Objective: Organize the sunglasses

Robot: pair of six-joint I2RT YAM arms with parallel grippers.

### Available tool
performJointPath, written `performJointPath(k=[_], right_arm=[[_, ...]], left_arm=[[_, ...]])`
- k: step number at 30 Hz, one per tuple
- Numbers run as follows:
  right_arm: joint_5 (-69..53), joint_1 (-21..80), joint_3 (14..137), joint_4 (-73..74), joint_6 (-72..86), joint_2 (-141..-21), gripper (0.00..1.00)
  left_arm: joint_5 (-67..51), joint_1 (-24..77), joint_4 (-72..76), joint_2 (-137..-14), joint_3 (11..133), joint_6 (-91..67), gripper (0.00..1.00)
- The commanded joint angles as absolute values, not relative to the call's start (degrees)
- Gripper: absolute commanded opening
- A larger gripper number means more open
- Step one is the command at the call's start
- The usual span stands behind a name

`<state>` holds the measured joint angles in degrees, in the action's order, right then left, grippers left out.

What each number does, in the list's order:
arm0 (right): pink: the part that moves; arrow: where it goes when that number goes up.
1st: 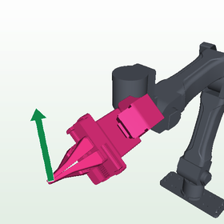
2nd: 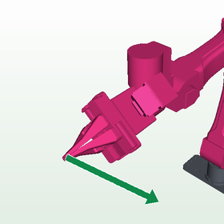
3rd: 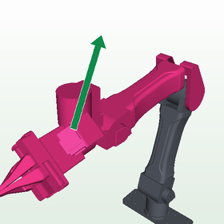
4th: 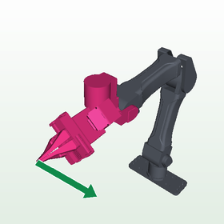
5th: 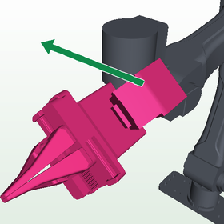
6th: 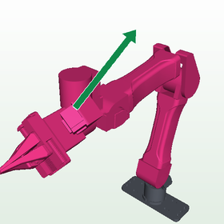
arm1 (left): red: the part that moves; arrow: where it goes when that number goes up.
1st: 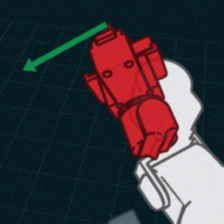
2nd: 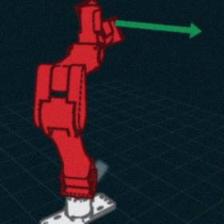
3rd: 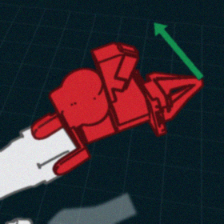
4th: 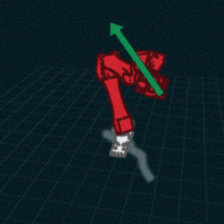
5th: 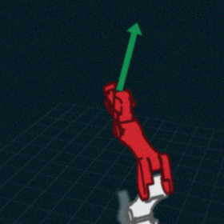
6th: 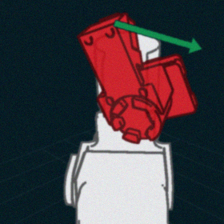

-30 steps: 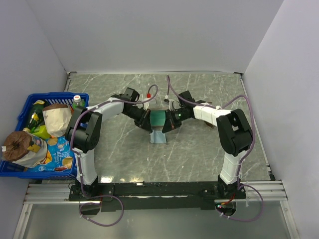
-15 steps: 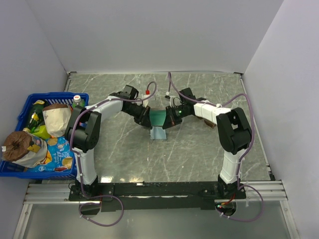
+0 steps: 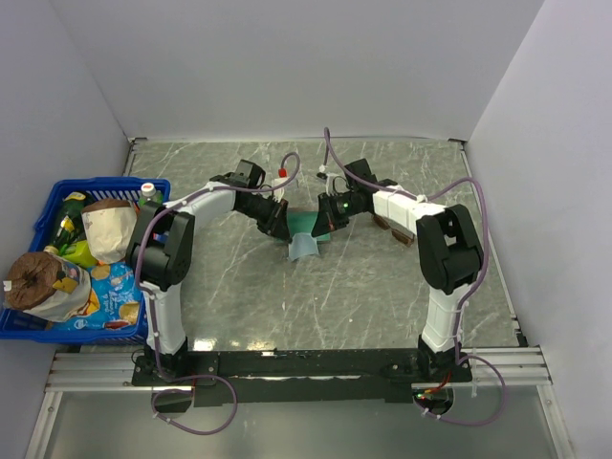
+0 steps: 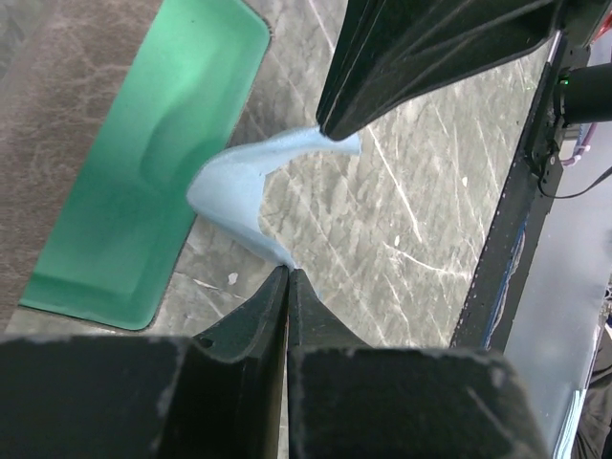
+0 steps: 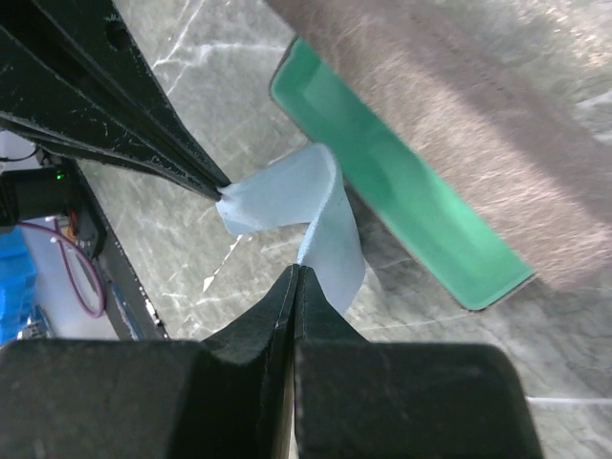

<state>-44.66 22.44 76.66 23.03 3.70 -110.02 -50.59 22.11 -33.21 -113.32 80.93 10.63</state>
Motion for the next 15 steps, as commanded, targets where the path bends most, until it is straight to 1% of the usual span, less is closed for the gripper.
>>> performJointPath(k=[1,15], right_arm=[[-43.77,21.62,79.63,24.34,2.73,-111.00,0.00],[-42.54,20.48,82.35,25.31,1.06,-113.20,0.00]], left_arm=[[-50.63,21.71,-31.55,-114.17,83.49,10.20,0.08],[-49.22,20.48,-30.24,-114.87,85.17,9.93,0.08]])
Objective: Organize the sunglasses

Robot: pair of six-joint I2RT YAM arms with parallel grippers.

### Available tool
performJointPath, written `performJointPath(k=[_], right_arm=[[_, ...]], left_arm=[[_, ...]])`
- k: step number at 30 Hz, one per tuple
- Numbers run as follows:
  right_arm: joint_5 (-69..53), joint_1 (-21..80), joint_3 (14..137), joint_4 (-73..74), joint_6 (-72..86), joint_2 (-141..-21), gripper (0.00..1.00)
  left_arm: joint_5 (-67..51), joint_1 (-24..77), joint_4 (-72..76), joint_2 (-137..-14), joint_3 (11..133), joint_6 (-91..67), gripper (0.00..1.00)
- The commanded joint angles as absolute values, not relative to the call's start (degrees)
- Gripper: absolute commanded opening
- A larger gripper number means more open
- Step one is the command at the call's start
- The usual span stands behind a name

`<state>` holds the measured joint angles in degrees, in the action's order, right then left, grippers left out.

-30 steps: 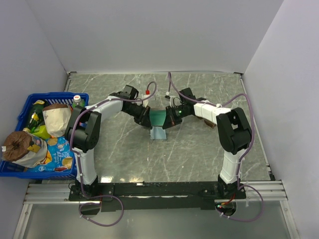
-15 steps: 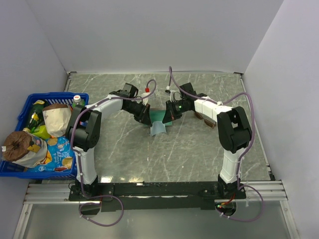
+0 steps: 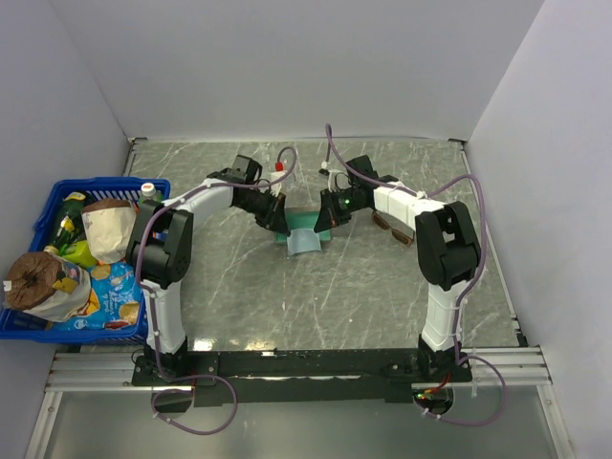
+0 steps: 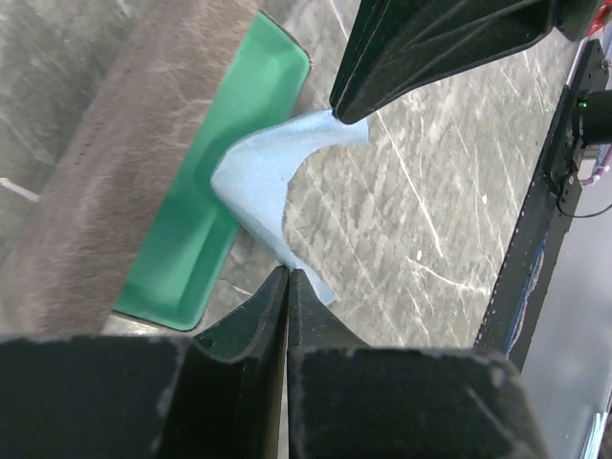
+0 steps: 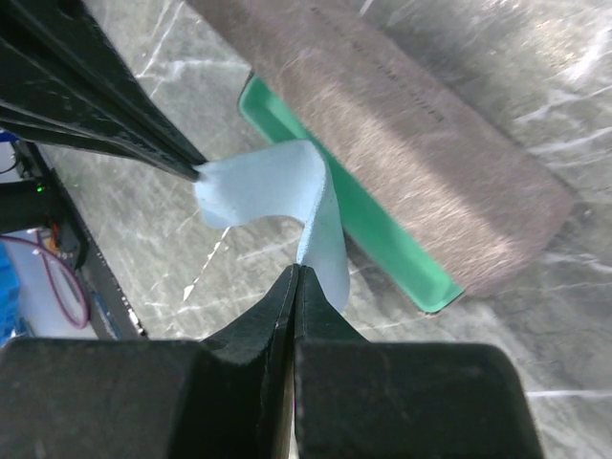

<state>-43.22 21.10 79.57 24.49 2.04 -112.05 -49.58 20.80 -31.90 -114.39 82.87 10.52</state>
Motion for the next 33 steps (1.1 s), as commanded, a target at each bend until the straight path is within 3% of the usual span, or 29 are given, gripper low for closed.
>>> performJointPath(k=[1,33], right_arm=[[-42.37,20.48,82.44,25.31,0.88,-113.20,0.00],[-38.14,20.13,83.50,23.12,-0.53,-114.96,0.00]], left_arm=[[-49.13,20.39,-30.06,-114.87,85.25,9.93,0.08],[-45.26,19.69,-26.81,-117.16,85.17,9.23,0.08]])
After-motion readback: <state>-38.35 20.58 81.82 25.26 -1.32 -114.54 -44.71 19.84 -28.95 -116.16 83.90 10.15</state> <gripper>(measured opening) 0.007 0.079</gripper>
